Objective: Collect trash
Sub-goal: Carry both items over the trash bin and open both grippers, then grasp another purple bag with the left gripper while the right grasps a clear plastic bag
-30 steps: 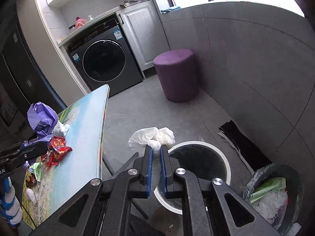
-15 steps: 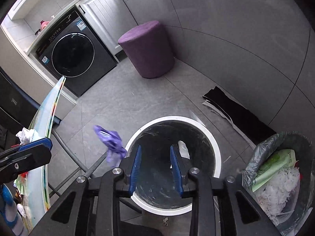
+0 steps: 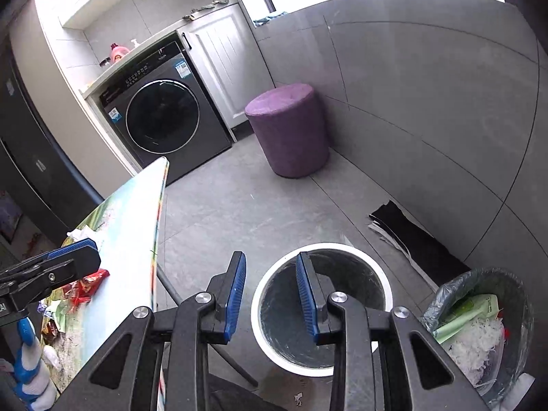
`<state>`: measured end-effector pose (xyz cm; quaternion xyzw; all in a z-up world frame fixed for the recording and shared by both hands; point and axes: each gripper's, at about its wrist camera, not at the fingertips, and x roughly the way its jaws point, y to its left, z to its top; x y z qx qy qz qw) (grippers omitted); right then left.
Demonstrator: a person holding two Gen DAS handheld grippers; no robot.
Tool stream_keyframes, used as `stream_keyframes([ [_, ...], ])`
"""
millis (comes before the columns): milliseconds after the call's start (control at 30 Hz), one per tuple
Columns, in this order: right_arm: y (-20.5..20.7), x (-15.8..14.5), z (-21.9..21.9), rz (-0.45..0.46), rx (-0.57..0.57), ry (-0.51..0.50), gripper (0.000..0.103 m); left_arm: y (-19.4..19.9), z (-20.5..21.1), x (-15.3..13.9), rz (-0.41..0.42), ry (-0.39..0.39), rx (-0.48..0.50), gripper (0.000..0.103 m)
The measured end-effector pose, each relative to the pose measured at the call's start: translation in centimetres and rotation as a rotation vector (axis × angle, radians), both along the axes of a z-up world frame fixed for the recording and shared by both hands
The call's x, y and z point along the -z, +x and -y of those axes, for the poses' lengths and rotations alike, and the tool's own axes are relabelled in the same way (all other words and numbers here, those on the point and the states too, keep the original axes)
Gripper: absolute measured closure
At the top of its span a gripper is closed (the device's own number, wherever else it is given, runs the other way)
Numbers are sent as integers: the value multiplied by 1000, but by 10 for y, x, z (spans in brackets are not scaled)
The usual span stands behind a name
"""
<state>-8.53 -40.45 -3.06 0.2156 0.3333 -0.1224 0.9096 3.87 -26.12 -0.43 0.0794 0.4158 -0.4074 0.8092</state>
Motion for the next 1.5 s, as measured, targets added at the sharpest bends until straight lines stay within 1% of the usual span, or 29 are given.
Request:
stream_keyframes([
  [100,-1,-30,-24,61,-49,-32,73,-3,-30,-23,61,-14,-42,52],
  [167,2,-48,-44,92,-89,-65,66,-6,-52,-36,98,-29,-71,52],
  [200,4,-57,-54,106,-112,-82,64,-7,-65,-42,113,-35,-90,52],
  [233,7,-65,-64,121,-140,-95,63,-7,-77,-47,123,-41,-108,52],
  [333,17,-82,-94,156,-215,-120,63,-5,-115,-56,140,-54,-170,52],
  [500,35,-94,-143,180,-337,-145,62,2,-194,-62,167,-57,-304,52],
  [567,40,-94,-163,180,-384,-156,63,8,-231,-62,172,-57,-359,52],
  [667,55,-93,-191,172,-456,-168,62,15,-284,-57,195,-35,-446,52],
  [767,69,-88,-216,157,-514,-163,62,25,-336,-50,183,-21,-525,52],
  [900,87,-76,-250,136,-613,-117,62,39,-400,-38,175,14,-633,52],
  [1000,96,-58,-284,101,-719,-65,62,51,-440,-24,142,21,-705,52],
  [1167,100,-28,-343,16,-895,-25,62,70,-493,5,79,33,-818,52],
  [1233,101,-13,-360,-21,-949,3,62,81,-509,17,58,41,-856,52],
  [1300,103,1,-375,-61,-994,22,62,93,-519,30,27,42,-867,52],
  [1400,103,21,-394,-120,-1052,37,62,111,-524,49,-4,59,-866,52],
  [1500,103,38,-408,-173,-1083,52,62,130,-523,64,-20,87,-866,52],
])
